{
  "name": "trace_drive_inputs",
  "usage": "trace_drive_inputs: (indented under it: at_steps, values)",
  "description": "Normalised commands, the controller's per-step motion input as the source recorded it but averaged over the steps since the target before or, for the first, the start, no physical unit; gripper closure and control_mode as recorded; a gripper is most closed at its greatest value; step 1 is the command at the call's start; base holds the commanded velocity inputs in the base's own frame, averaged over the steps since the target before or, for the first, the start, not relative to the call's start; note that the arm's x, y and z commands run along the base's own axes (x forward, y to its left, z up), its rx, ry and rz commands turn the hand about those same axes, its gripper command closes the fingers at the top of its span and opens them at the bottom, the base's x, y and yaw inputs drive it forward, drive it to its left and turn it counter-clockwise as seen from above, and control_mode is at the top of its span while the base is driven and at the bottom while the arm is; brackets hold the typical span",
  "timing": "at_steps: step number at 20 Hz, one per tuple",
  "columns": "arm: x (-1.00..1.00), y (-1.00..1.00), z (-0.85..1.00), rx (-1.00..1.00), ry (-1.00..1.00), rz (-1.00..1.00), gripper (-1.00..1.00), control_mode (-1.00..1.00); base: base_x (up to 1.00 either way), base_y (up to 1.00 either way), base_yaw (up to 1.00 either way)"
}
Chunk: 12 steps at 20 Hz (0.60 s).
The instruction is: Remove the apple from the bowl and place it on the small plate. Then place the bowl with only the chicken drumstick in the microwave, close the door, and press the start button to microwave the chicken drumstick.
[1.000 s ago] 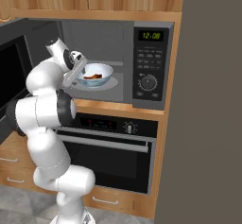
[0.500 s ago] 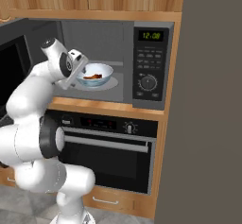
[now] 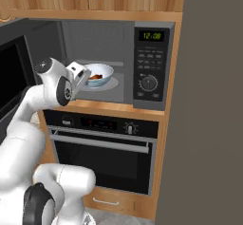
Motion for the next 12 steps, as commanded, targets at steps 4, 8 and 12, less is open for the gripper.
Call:
trace_drive_inputs:
  at_steps: [4,8,12]
  values:
    - [-1.00,-0.07,0.38,0.00,-0.04,-0.03,-1.00,-1.00,0.00,0.00,0.00]
    - [-1.00,-0.01,0.49,0.00,-0.04,0.00,-1.00,-1.00,0.00,0.00,0.00]
    - [-1.00,0.00,0.37,0.00,-0.14,0.00,-1.00,-1.00,0.00,0.00,0.00]
